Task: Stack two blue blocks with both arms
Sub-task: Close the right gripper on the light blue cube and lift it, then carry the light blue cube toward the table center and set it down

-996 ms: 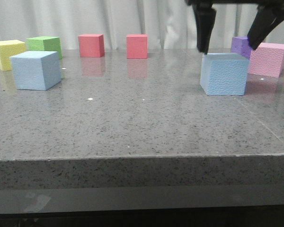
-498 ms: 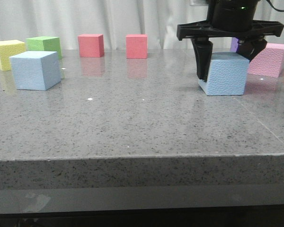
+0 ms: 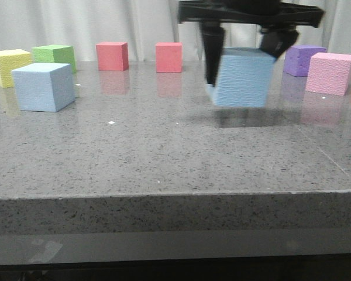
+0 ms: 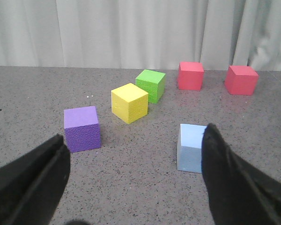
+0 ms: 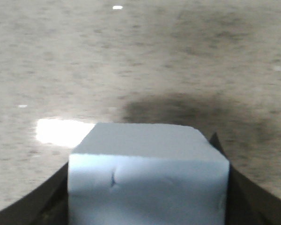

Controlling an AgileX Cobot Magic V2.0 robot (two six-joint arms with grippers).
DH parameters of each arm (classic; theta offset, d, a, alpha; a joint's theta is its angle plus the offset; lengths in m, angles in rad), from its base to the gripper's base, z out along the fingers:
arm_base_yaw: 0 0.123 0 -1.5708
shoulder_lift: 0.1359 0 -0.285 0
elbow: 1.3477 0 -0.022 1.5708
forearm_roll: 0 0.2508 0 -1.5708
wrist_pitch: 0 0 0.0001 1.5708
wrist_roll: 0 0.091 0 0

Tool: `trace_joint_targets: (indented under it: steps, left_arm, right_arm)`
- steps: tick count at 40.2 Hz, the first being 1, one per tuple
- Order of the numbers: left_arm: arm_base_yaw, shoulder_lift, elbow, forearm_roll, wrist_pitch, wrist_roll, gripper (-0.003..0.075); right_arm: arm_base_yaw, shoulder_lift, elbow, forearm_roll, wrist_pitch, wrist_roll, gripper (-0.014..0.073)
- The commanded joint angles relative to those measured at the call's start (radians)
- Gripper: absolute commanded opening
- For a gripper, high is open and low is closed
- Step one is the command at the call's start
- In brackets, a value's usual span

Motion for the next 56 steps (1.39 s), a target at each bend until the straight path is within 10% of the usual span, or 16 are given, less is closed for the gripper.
trace_joint_targets:
  steps: [1,44,56]
  left_arm:
    - [0.000,0.011,-0.028,-0.006,-0.072,-0.010,0.0567]
    - [0.000,0.011,-0.028,-0.006,-0.072,-0.010,0.0567]
    - [0.000,0.011,-0.028,-0.006,-0.072,-0.010,0.0567]
  right_arm:
    - [0.058,-0.028,-0.040,-0.075,-0.060,0.083,0.0433]
    - [0.125,0.120,-0.230,-0.096,-0.005,0.143,0.0606]
    - [0.115,-0.052,-0.229,-0.082,0.017,-0.123,0.0605]
